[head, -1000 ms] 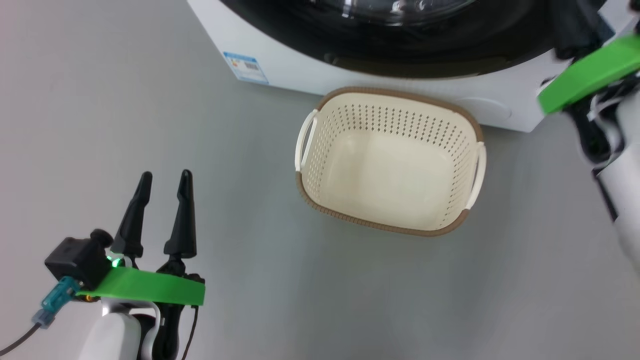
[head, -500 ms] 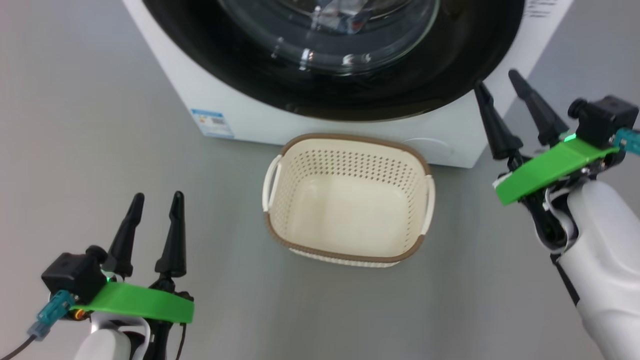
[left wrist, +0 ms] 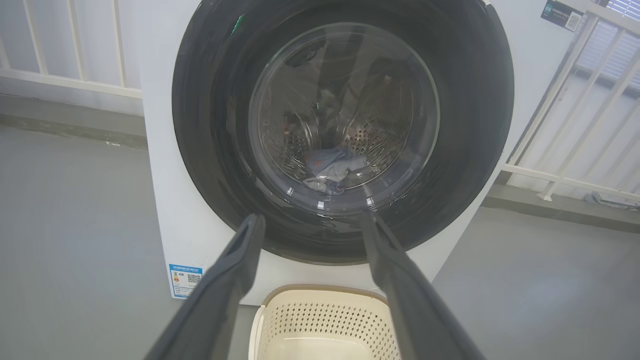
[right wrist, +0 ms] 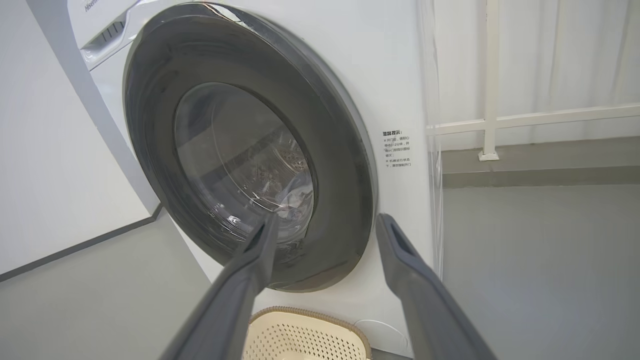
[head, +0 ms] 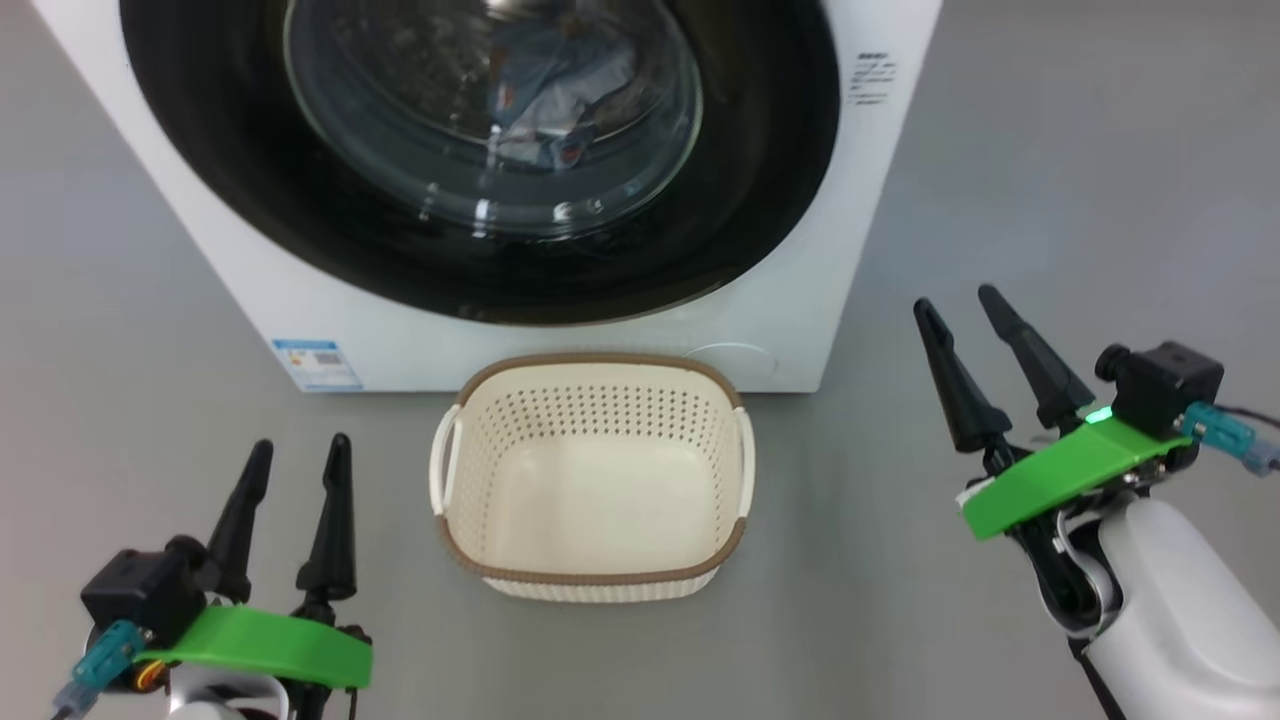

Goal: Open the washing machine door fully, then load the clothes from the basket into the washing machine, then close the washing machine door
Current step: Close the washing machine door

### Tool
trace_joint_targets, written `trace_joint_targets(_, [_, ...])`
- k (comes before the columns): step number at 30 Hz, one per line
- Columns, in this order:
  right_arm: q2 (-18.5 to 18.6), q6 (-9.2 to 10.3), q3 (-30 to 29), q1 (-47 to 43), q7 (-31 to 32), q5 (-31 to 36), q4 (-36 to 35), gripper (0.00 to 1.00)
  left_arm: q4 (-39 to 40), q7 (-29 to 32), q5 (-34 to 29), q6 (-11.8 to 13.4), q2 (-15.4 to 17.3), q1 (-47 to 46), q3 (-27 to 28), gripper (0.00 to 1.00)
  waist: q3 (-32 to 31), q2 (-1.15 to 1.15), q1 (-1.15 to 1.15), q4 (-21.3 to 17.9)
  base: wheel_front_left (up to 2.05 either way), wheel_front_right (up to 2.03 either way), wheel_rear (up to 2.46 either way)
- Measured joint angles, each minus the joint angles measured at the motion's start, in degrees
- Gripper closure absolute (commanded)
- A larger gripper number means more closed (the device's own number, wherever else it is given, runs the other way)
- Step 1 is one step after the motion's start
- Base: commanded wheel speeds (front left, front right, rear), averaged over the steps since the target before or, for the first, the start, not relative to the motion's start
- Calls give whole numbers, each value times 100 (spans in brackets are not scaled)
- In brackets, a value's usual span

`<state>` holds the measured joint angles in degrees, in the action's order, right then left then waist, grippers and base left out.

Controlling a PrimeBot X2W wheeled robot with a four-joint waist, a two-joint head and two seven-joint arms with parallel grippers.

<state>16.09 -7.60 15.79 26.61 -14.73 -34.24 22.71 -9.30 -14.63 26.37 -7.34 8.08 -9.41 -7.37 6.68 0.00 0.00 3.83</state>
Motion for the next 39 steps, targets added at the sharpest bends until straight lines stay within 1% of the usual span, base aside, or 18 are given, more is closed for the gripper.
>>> trace_joint_targets(9, [-134,2,-386,-712,0,141,-278,0,-12,0,-38,1,-26,208,154,0,-347,0,0,-375,0,0,0])
trace_joint_targets(17, [-196,2,-886,-1340,0,257,-569,0,-24,0,13,0,-44,392,159,0,-550,0,0,-542,0,0,0])
trace_joint_targets(25, [-241,2,-1132,-1525,0,383,-759,0,-9,0,70,1,-43,506,166,0,-598,0,0,-580,0,0,0])
trace_joint_targets(39, [-315,2,-1222,-1600,0,546,-814,0,30,0,70,1,-37,507,165,0,-544,0,0,-530,0,0,0])
